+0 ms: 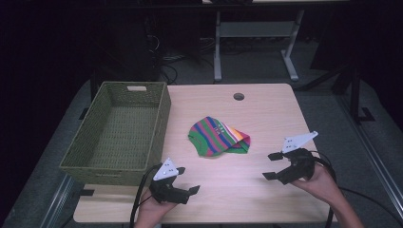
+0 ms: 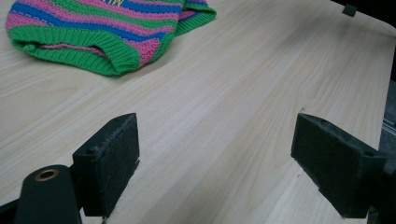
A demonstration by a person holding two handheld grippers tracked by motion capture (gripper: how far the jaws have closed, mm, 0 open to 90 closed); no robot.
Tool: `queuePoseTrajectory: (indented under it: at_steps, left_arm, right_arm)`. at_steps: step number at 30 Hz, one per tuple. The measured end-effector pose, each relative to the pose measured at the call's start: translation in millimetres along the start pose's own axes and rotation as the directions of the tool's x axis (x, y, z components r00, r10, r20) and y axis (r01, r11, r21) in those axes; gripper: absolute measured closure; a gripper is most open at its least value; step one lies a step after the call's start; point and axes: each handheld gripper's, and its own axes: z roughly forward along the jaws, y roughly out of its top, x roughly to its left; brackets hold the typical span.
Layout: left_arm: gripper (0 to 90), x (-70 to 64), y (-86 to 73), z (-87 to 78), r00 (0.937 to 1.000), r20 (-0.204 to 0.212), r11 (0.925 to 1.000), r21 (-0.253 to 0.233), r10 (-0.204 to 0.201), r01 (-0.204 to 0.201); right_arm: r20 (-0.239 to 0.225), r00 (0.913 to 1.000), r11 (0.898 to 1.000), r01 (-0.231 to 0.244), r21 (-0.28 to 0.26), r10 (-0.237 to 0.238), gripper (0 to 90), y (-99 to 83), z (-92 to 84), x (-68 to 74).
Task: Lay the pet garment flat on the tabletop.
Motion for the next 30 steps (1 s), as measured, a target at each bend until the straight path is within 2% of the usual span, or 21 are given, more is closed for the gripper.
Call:
queuePoseTrajectory:
  at_steps: [4, 10, 21, 30]
  left_arm:
    - [14.9, -0.2, 0.6, -1.8, 1.0, -0.004, 1.0, -0.006, 0.003, -0.003]
    - [14.9, 1.3, 0.6, -2.4, 1.0, -0.007, 0.9998, -0.018, -0.003, 0.003]
    - [15.1, 2.5, 0.9, -4.4, 0.9999, -0.01, 0.9995, -0.028, -0.011, 0.011]
    - [15.1, 1.1, 1.4, -5.4, 0.9998, -0.018, 0.9994, -0.033, -0.006, 0.006]
  right_arm:
    - [-0.017, 0.9998, 1.0, 0.012, -0.007, -0.012, 23.8, 9.7, 0.0, -3.1]
    - [-0.045, 0.9986, 1.0, 0.027, 0.012, -0.027, 23.1, 28.2, 3.5, -5.1]
    - [-0.046, 0.9962, 0.995, 0.077, 0.056, -0.074, 23.1, 58.8, 16.1, -14.8]
    - [-0.045, 0.9953, 0.993, 0.09, 0.078, -0.086, 22.7, 82.3, 33.4, -18.3]
